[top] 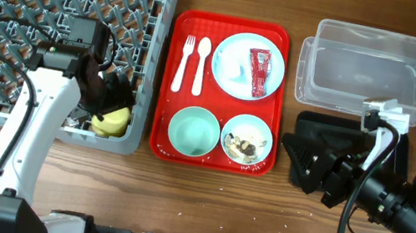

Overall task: Sort waste into correct bins and load items into the dishwasher rack
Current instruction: 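Lower the yellow cup into the grey rack with the left gripper, then grasp the red wrapper on the white plate with the right gripper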

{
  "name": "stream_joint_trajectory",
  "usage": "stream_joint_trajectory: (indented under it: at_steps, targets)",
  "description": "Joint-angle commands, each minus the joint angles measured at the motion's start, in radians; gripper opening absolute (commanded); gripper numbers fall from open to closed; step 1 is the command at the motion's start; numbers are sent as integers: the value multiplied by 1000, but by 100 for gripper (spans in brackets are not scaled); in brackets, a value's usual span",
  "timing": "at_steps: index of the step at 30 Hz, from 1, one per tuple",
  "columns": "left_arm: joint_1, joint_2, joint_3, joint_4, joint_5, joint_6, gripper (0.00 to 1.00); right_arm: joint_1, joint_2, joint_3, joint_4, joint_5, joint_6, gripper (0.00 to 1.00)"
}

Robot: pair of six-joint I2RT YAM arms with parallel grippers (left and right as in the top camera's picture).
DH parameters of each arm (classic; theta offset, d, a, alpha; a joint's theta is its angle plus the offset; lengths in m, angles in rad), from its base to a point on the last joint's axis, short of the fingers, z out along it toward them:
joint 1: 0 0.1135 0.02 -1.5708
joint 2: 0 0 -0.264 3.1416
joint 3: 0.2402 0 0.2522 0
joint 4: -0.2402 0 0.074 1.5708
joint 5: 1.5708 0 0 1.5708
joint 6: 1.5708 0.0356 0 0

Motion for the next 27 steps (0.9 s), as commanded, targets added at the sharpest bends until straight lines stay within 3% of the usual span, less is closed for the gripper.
stream_joint_trajectory:
  at_steps: [1,4,6,10,14,23,27]
  targets:
    - [-2,-2,85,-46,11,1,100,-1,5,6,2,10,-18,69]
    - [-2,-10,255,-160,13,12,100,-1,6,6,-5,11,-18,69]
    - [-2,-24,377,-223,92,113,97,-1,30,6,-23,10,-6,68]
    - [-3,-116,512,-257,224,219,95,39,200,6,-202,99,-18,64]
    - [-3,-317,521,-243,322,316,97,85,440,6,-163,182,10,60]
    - [-3,-567,521,-220,227,316,100,184,551,22,-80,414,57,60]
    - [-3,-570,520,-220,227,316,100,251,580,157,-88,431,24,73]
